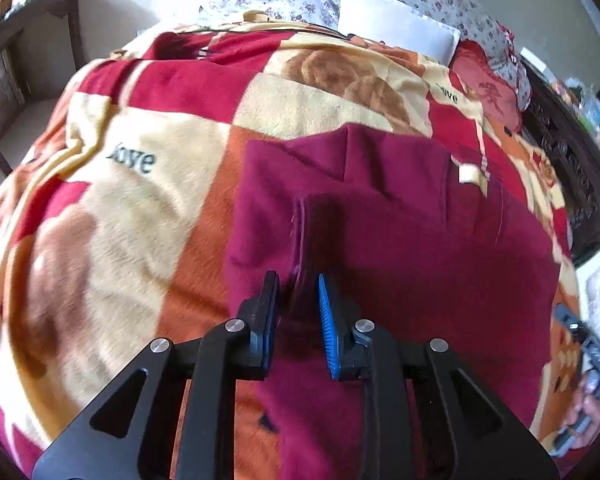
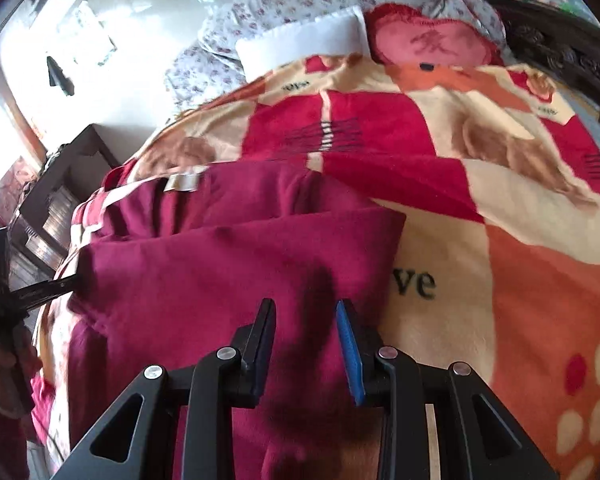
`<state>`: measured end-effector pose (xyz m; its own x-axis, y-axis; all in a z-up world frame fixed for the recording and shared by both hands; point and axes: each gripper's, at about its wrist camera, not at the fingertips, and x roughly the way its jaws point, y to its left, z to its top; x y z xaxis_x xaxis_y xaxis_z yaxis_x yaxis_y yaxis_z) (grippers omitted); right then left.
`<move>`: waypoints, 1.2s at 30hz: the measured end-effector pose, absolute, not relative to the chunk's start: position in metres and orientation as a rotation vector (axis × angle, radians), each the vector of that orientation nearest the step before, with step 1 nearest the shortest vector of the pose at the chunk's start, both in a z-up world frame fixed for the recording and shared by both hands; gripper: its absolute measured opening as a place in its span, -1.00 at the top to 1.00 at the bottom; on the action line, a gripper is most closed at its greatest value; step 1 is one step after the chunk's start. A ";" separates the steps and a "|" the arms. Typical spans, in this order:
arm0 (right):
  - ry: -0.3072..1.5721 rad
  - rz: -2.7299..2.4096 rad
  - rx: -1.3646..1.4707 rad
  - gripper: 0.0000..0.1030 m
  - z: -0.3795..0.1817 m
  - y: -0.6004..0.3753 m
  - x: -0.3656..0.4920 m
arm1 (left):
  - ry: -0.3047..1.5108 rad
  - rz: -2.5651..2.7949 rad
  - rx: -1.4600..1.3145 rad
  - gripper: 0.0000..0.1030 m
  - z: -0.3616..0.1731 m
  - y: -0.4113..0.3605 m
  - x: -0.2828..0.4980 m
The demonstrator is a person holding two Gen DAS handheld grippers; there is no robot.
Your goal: Fold small clothes
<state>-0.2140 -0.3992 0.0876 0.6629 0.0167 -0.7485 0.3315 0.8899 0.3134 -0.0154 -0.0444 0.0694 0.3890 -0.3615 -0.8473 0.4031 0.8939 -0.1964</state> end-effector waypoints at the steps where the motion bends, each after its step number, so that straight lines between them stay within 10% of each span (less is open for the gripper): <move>1: 0.833 -0.164 0.447 0.42 0.090 -0.393 -0.221 | 1.061 -0.480 0.063 0.63 0.070 -0.043 -0.021; 32: 0.917 -0.157 0.570 0.19 0.045 -0.334 -0.299 | 1.108 -0.467 0.080 0.63 0.064 0.025 -0.148; 34: 0.924 -0.182 0.556 0.72 0.045 -0.334 -0.297 | 1.117 -0.462 0.074 0.63 0.063 0.031 -0.155; 36: 0.917 -0.188 0.538 0.85 0.049 -0.336 -0.299 | 1.121 -0.459 0.068 0.63 0.063 0.038 -0.159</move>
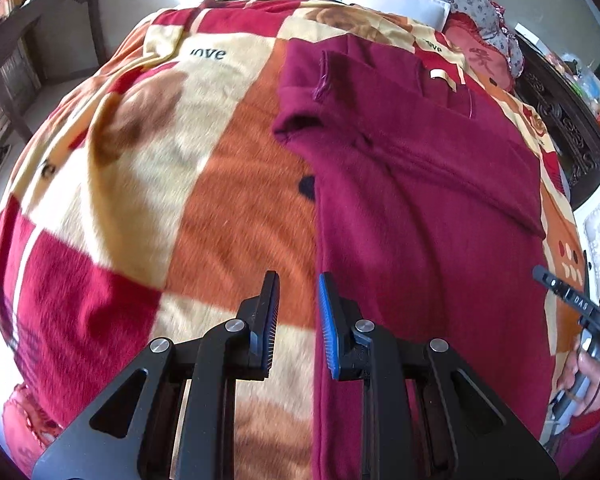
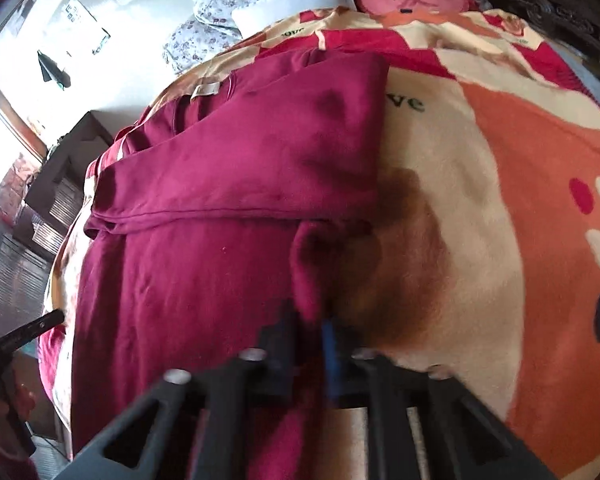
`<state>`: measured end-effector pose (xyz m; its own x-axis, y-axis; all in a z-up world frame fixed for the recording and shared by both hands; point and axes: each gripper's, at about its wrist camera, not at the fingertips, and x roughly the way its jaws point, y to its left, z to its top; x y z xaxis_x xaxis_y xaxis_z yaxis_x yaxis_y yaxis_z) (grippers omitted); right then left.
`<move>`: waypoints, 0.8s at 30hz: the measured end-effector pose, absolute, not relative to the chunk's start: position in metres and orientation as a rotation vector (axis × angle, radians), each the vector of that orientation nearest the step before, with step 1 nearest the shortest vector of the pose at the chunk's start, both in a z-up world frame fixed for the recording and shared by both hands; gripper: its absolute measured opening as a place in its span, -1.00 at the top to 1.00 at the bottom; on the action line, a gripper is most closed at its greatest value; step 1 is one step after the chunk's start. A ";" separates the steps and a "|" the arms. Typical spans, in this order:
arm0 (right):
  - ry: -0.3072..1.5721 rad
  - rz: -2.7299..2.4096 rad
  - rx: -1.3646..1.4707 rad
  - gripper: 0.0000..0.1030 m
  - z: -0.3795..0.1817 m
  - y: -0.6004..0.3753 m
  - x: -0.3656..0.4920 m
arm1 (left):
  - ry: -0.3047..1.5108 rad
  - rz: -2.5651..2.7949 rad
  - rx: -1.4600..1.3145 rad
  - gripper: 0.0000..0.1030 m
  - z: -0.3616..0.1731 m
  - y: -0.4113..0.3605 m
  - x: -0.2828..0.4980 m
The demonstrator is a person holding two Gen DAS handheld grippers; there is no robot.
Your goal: Fold small clothes
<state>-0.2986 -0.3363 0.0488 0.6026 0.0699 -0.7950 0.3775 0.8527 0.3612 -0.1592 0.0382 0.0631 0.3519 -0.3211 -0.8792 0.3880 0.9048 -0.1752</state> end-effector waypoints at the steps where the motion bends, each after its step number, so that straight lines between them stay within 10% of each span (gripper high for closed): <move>1: 0.905 -0.193 0.515 0.86 0.053 -0.336 -0.302 | 1.124 -0.456 0.066 0.63 0.064 0.041 -0.162; 12: 0.870 -0.207 0.520 0.86 0.058 -0.344 -0.327 | 1.198 -0.492 0.049 0.63 0.046 0.062 -0.192; 18: 0.903 -0.087 0.542 0.12 0.076 -0.328 -0.370 | 1.245 -0.553 -0.006 0.63 0.039 0.073 -0.212; 24: 0.937 -0.011 0.600 0.12 0.072 -0.310 -0.419 | 1.310 -0.587 -0.021 0.63 0.032 0.075 -0.230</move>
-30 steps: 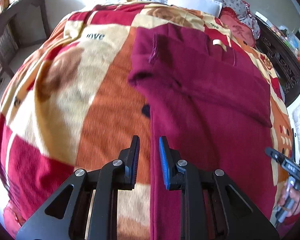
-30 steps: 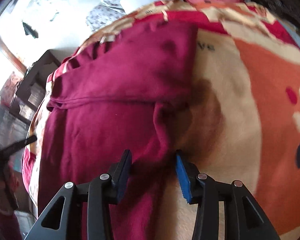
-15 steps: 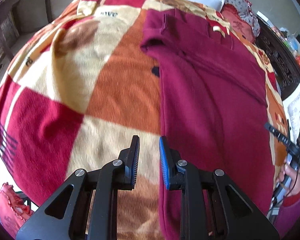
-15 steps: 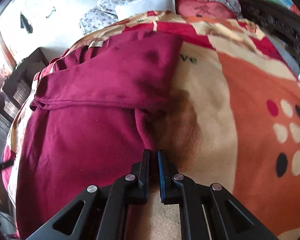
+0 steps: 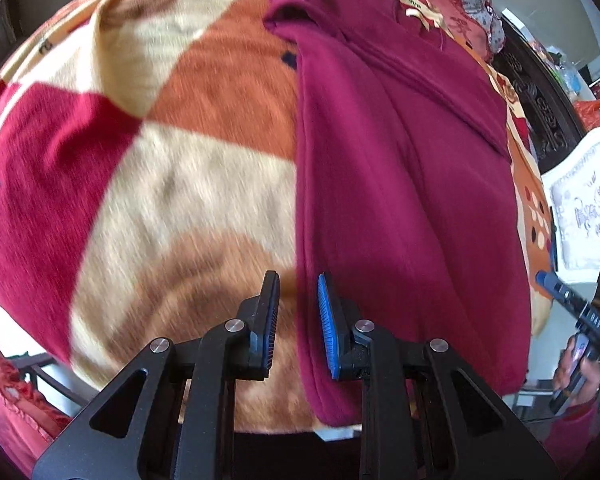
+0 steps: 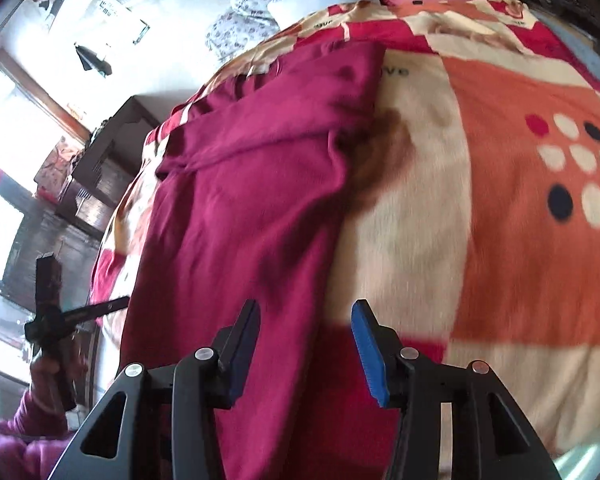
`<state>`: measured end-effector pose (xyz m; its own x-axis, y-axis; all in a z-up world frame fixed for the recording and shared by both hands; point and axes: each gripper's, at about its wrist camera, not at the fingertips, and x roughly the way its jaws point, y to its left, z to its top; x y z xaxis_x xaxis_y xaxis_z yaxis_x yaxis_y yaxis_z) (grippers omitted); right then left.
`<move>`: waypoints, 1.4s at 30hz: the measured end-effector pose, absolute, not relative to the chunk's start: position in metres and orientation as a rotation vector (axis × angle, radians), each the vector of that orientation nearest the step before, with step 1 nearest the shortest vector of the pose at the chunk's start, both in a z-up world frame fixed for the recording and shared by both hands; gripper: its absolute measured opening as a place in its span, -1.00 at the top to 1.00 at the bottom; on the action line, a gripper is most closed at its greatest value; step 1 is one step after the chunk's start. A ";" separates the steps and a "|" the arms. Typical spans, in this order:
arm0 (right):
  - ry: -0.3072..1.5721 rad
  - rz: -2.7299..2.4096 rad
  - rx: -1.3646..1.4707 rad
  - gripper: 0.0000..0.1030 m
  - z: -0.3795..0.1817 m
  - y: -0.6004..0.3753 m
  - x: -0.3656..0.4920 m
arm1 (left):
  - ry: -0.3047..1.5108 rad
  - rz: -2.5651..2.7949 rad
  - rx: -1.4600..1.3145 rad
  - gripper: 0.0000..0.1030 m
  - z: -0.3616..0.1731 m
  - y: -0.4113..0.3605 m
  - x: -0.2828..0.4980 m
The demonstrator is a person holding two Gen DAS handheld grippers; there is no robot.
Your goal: Fold small clothes
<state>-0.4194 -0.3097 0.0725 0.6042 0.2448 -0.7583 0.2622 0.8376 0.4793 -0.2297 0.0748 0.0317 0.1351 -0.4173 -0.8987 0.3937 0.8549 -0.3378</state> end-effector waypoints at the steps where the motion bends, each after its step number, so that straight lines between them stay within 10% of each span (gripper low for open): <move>1: 0.940 -0.006 0.603 0.12 0.071 -0.307 -0.426 | 1.322 -0.599 -0.030 0.63 0.031 0.075 -0.233; 23: 1.010 0.197 0.733 0.05 0.037 -0.254 -0.478 | 1.344 -0.667 -0.022 -0.09 0.022 0.062 -0.259; 26: 1.006 0.229 0.746 0.13 0.039 -0.252 -0.479 | 1.333 -0.661 -0.004 0.01 0.023 0.057 -0.259; 30: 0.988 0.232 0.732 0.56 0.037 -0.247 -0.475 | 1.310 -0.643 0.036 0.78 0.020 0.046 -0.259; 42: 0.934 0.235 0.678 0.83 0.070 -0.251 -0.477 | 1.243 -0.565 -0.032 0.87 0.057 0.121 -0.245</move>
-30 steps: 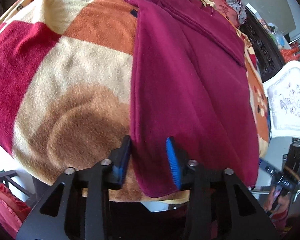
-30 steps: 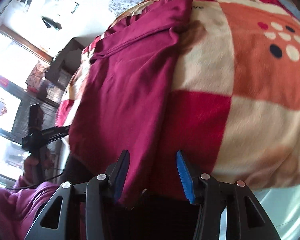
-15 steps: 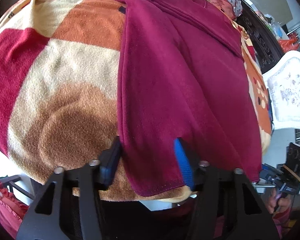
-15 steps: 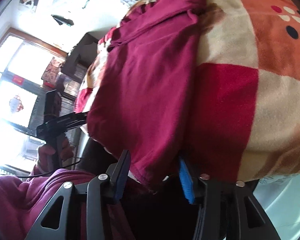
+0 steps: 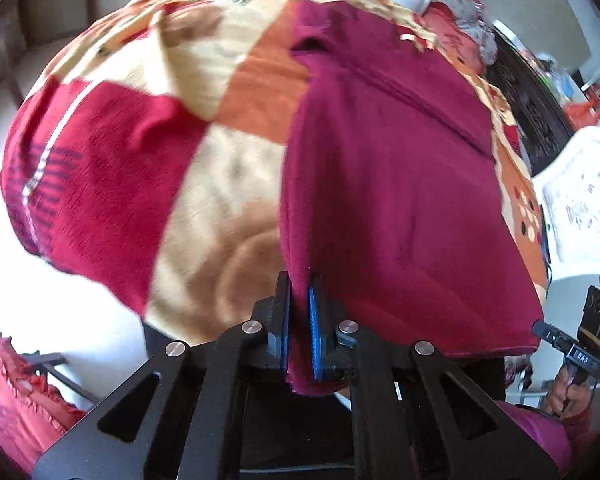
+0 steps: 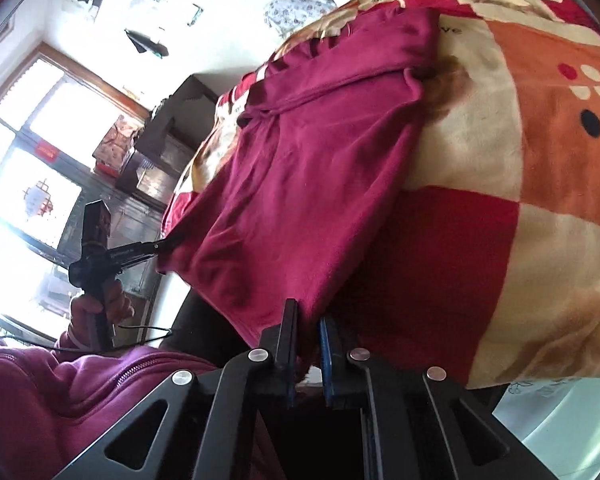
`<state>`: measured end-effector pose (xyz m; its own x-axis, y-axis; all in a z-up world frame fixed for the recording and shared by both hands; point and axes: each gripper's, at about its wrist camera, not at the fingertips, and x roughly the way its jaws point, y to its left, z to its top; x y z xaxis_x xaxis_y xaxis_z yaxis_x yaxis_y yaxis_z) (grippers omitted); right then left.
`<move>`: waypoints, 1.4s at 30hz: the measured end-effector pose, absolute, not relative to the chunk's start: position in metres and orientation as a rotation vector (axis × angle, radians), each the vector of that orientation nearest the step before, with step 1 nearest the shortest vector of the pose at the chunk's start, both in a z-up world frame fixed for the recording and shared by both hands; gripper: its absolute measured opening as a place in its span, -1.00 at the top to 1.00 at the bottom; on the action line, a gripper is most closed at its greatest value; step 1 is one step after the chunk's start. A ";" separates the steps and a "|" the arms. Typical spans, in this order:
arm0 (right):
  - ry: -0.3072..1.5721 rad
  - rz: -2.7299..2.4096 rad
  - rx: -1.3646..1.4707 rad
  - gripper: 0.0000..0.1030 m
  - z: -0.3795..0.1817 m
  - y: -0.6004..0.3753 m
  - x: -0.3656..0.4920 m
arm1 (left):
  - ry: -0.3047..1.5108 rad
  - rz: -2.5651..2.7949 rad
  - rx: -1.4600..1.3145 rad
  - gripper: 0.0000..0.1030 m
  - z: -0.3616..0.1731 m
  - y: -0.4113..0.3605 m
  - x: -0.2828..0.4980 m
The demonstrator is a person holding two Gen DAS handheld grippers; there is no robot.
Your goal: Fold small clothes
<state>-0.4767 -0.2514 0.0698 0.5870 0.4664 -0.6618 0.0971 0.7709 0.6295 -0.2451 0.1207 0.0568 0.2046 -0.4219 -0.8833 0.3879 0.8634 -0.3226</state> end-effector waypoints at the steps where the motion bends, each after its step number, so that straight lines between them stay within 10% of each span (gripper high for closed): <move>1: 0.949 0.244 0.688 0.83 0.065 -0.250 -0.473 | 1.259 -0.559 -0.048 0.87 0.051 0.122 -0.243; 26: 0.615 0.104 0.688 0.83 0.154 -0.377 -0.297 | 1.048 -0.750 -0.056 0.87 0.146 -0.008 -0.095; 29: 0.712 0.131 0.643 0.44 0.132 -0.365 -0.293 | 1.183 -0.751 -0.074 0.84 0.120 0.004 -0.103; 31: 0.804 0.131 0.620 -0.07 0.112 -0.355 -0.288 | 1.252 -0.745 -0.101 0.43 0.105 0.014 -0.109; 42: 0.909 0.161 0.572 -0.07 0.068 -0.331 -0.279 | 1.248 -0.816 -0.078 -0.30 0.098 0.075 -0.155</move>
